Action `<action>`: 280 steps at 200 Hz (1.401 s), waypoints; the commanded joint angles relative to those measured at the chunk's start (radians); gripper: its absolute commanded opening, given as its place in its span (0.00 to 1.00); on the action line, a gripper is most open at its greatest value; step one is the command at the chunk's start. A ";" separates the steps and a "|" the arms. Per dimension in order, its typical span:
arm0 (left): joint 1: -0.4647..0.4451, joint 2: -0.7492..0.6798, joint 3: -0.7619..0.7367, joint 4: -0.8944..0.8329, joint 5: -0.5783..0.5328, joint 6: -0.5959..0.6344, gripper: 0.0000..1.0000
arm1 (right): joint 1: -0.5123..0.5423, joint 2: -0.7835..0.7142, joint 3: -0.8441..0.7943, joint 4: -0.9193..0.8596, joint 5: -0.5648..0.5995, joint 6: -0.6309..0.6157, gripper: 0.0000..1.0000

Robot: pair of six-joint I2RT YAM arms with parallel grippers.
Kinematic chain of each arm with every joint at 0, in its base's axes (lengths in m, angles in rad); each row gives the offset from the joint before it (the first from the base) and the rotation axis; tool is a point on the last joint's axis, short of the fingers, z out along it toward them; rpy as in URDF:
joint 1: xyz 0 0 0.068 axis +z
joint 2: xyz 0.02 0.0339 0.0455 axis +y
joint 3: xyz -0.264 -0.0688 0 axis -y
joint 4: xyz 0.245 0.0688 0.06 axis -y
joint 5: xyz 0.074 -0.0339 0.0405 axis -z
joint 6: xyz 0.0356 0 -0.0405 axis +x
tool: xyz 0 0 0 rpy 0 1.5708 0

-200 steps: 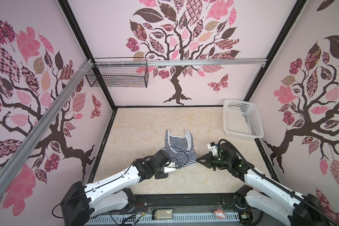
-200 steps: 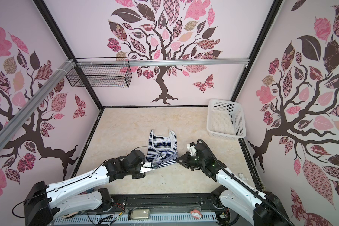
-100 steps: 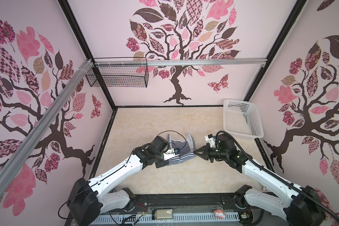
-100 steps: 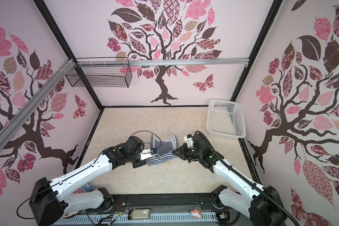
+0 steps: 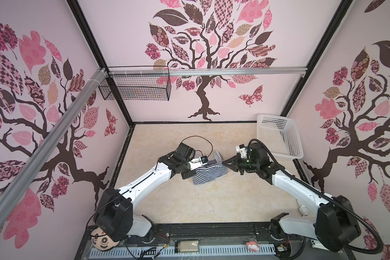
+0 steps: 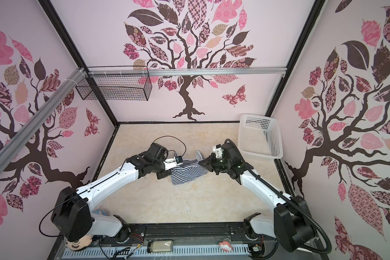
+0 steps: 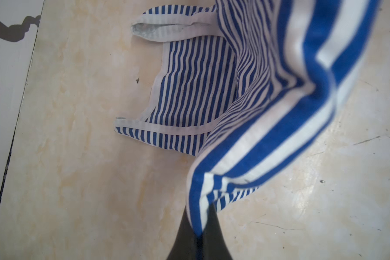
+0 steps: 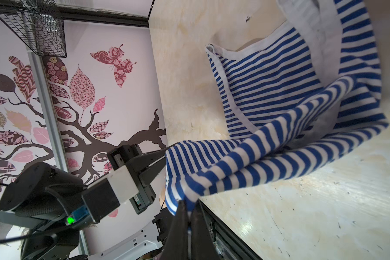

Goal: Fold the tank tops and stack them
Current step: 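Lift the folded edge with both grippers and fold it toward the straps, then lower the folded edge onto the straps and open both grippers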

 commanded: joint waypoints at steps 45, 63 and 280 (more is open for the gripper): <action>0.048 0.100 0.099 0.043 0.042 0.034 0.00 | -0.043 0.126 0.090 0.047 -0.049 -0.028 0.03; 0.054 0.129 0.119 0.047 0.039 0.040 0.00 | -0.059 0.159 0.096 0.062 -0.060 -0.026 0.03; 0.152 0.497 0.337 0.126 0.030 0.028 0.08 | -0.193 0.644 0.252 0.368 -0.184 0.061 0.06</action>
